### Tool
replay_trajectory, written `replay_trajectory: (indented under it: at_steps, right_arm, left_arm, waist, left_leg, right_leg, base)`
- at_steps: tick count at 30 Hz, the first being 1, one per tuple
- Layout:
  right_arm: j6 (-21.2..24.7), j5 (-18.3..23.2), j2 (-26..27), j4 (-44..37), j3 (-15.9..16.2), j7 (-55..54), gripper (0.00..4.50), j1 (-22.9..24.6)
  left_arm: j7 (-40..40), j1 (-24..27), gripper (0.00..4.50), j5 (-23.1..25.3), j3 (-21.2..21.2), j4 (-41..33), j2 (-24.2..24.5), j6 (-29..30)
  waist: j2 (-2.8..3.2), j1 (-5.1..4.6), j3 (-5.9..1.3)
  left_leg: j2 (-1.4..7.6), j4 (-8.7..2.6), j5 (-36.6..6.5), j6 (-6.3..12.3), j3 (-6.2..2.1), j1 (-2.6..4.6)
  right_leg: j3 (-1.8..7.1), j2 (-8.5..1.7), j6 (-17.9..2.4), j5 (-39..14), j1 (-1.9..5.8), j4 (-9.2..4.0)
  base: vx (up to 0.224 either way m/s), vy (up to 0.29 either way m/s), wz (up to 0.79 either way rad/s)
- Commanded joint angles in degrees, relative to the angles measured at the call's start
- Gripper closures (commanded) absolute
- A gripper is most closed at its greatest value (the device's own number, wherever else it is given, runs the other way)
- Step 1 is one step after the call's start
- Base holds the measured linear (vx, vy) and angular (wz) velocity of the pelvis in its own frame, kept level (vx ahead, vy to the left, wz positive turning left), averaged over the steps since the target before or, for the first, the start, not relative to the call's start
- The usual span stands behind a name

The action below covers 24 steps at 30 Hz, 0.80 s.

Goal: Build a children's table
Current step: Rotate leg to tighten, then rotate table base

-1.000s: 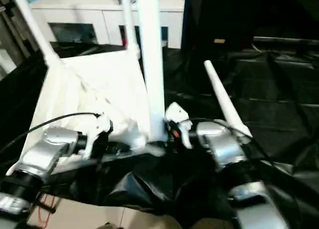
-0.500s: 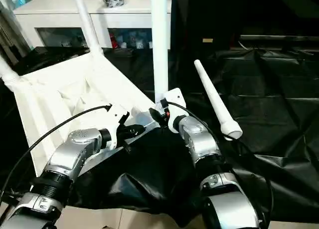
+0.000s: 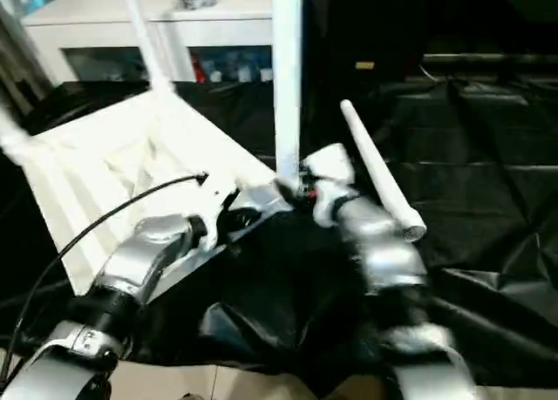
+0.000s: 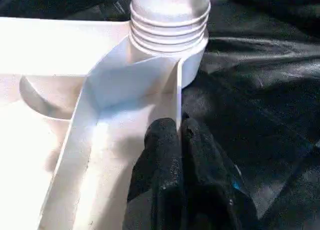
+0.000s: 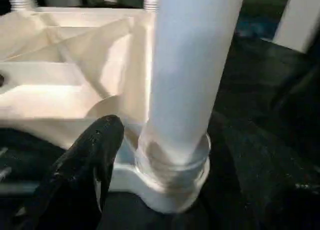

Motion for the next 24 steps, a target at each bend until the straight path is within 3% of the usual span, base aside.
replay_trajectory:
  at_steps: [1,2,5,7,9,11,12,13,14,15,16,18,22,24]
  right_arm:
    - [3.2,3.5,-2.2,-6.2,2.0,5.7,0.81,2.2]
    - [3.4,3.7,-2.3,-6.6,2.0,5.9,0.81,2.3]
    - [5.8,4.4,-3.9,-9.4,3.6,9.1,0.81,3.9]
    - [6.3,3.2,-3.7,-9.2,4.7,8.9,0.81,4.0]
    - [7.1,1.1,-2.7,-9.0,7.0,7.8,0.81,4.1]
    - [7.3,0.8,-2.6,-9.0,7.4,7.8,0.81,4.2]
    - [8.4,0.5,-2.4,-9.2,8.2,7.2,0.81,4.2]
    - [8.9,0.0,-2.4,-9.3,9.0,6.9,0.81,4.3]
    - [9.7,-0.3,-2.3,-9.4,9.6,6.6,0.81,4.3]
    - [10.4,-0.3,-2.4,-9.8,10.0,6.4,0.81,4.4]
    - [10.9,-0.4,-2.3,-9.8,10.3,6.3,0.81,4.4]
    - [10.7,-0.9,-1.6,-8.4,10.9,5.6,0.81,4.1]
    - [10.4,-1.9,0.0,-5.4,10.7,3.5,0.81,2.8]
    - [10.1,-2.4,0.9,-3.5,10.5,1.7,1.16,1.8]
  left_arm:
    - [-0.3,0.1,3.85,-1.2,1.5,-4.4,1.8,-0.1]
    - [-0.3,0.1,3.72,-1.3,1.6,-4.7,1.9,-0.1]
    - [1.8,1.4,3.52,-1.1,3.6,-10.2,4.5,-0.9]
    - [4.9,2.5,3.52,-0.2,6.1,-13.3,6.4,-1.8]
    - [11.0,5.1,3.52,1.6,11.7,-17.9,9.4,-1.9]
    - [12.1,5.7,3.52,1.9,12.8,-18.6,9.8,-1.7]
    - [14.7,7.2,3.52,4.1,14.2,-19.8,11.7,-1.2]
    - [17.8,9.0,3.52,7.0,15.6,-20.7,13.7,-0.5]
    - [20.3,10.7,3.52,9.4,17.0,-21.4,15.6,0.4]
    - [21.9,11.9,3.52,10.8,17.8,-22.0,16.8,1.3]
    - [23.2,12.9,3.52,11.7,18.7,-22.6,17.4,2.1]
    - [24.9,15.9,3.52,13.3,20.3,-24.1,19.1,5.7]
    - [24.6,17.8,3.52,13.1,19.7,-24.0,20.3,8.8]
    - [22.7,18.4,3.89,12.3,18.6,-23.6,20.5,10.2]
  waist:
    - [-0.87,0.36,-4.55]
    - [-1.11,0.63,-4.64]
    - [-1.01,0.74,-4.66]
    - [-1.48,0.57,-4.37]
    - [-1.30,0.43,-4.10]
    - [-1.10,0.17,-4.00]
    - [-1.63,0.30,-3.95]
    - [-1.31,0.57,-4.14]
    - [-1.70,0.19,-3.85]
    - [-1.35,0.24,-3.84]
    - [-1.44,0.40,-4.05]
    - [-1.30,0.64,-4.09]
    - [-1.67,1.39,-3.96]
    - [-1.74,1.85,-3.96]
  left_leg:
    - [0.30,-3.02,-7.1,7.06,-0.08,-0.31]
    - [0.46,-2.97,-6.9,7.48,-0.08,-0.17]
    - [0.60,-2.76,-4.9,9.11,-0.13,-0.38]
    - [0.61,-2.87,-7.0,8.29,0.09,-0.18]
    - [0.70,-3.10,-8.4,6.88,0.01,-0.18]
    - [0.66,-3.21,-9.8,5.77,0.02,0.03]
    - [0.60,-3.15,-10.4,5.37,0.24,0.43]
    - [1.07,-3.32,-9.9,5.16,-0.07,0.62]
    - [1.00,-3.46,-9.8,5.16,0.01,0.19]
    - [0.76,-3.57,-10.3,4.63,-0.04,0.11]
    - [0.91,-3.42,-10.0,4.24,-0.03,0.59]
    - [1.04,-3.59,-10.5,3.64,-0.15,0.59]
    - [0.95,-3.92,-13.2,2.35,-0.11,0.78]
    - [0.94,-3.93,-14.2,1.70,-0.04,1.06]
  right_leg:
    - [1.94,-2.33,-12.7,-7.2,3.95,-3.66]
    - [1.93,-2.30,-12.9,-6.7,3.95,-3.63]
    - [1.92,-2.38,-13.8,-3.9,3.78,-3.14]
    - [1.89,-2.38,-13.4,-8.1,3.52,-3.53]
    - [1.80,-2.34,-12.4,-11.7,3.38,-3.56]
    - [1.82,-2.25,-11.0,-14.3,3.17,-3.93]
    - [2.00,-2.13,-10.3,-15.7,2.81,-4.32]
    - [2.13,-2.19,-10.6,-14.2,2.67,-3.69]
    - [2.06,-1.94,-10.3,-14.0,2.74,-3.68]
    - [1.92,-1.98,-9.2,-15.7,2.88,-3.77]
    - [2.14,-1.97,-9.4,-14.6,2.49,-3.70]
    - [2.16,-2.04,-9.8,-13.6,2.47,-3.54]
    - [2.38,-2.08,-10.8,-12.8,2.09,-3.64]
    - [2.54,-2.15,-11.0,-12.7,1.85,-3.67]
  base:
    - [0.000,0.000,0.00]
    - [0.000,0.000,0.00]
    - [0.000,0.000,0.00]
    - [0.000,0.000,0.00]
    - [0.000,0.000,0.00]
    - [0.000,0.000,0.00]
    - [0.000,0.000,0.00]
    - [0.000,0.000,0.00]
    - [0.000,0.000,0.00]
    - [0.000,0.000,0.00]
    - [0.000,0.000,0.00]
    - [0.000,0.000,0.00]
    - [0.000,0.000,0.00]
    - [0.000,0.000,0.00]
